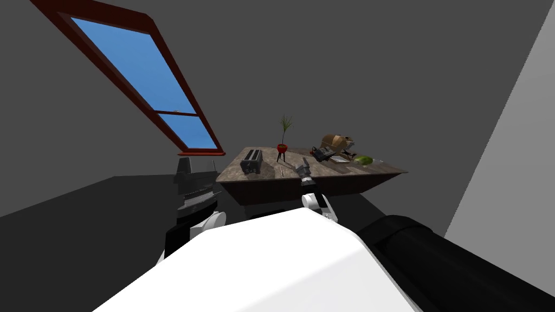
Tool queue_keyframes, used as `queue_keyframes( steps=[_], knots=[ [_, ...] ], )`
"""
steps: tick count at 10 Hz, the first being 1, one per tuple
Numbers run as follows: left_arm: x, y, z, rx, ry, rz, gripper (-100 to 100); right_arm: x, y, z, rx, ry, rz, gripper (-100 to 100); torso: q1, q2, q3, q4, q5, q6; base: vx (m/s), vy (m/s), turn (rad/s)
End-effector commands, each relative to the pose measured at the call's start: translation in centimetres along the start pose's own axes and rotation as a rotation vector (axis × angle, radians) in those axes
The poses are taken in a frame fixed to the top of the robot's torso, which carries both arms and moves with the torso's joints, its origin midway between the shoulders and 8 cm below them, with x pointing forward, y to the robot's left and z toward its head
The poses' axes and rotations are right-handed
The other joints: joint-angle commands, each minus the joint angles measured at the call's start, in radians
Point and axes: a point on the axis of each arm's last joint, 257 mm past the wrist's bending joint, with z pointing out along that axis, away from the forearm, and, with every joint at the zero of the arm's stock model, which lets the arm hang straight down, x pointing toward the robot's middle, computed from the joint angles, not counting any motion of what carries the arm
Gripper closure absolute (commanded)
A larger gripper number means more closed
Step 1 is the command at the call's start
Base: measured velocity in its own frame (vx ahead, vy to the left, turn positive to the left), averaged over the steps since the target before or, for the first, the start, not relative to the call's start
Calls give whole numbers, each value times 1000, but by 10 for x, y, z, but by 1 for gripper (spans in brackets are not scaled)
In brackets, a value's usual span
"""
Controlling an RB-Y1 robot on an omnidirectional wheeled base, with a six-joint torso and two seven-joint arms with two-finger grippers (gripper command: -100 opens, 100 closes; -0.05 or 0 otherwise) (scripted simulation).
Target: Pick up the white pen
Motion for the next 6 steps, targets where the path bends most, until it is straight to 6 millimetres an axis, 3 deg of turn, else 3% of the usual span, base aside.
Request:
queue_keyframes(
  steps=[1, 6],
  knots=[
    [0, 0, 0, 0, 0, 0, 0, -4, -8, 1, 34, -10, 25, -100, 0, 0, 0, 0, 0, 0, 9, 9, 39],
    [0, 0, 0, 0, 0, 0, 0, -20, -27, 7, 134, -53, 147, -100, 0, 0, 0, 0, 0, 0, 12, 13, 64]
  ],
)
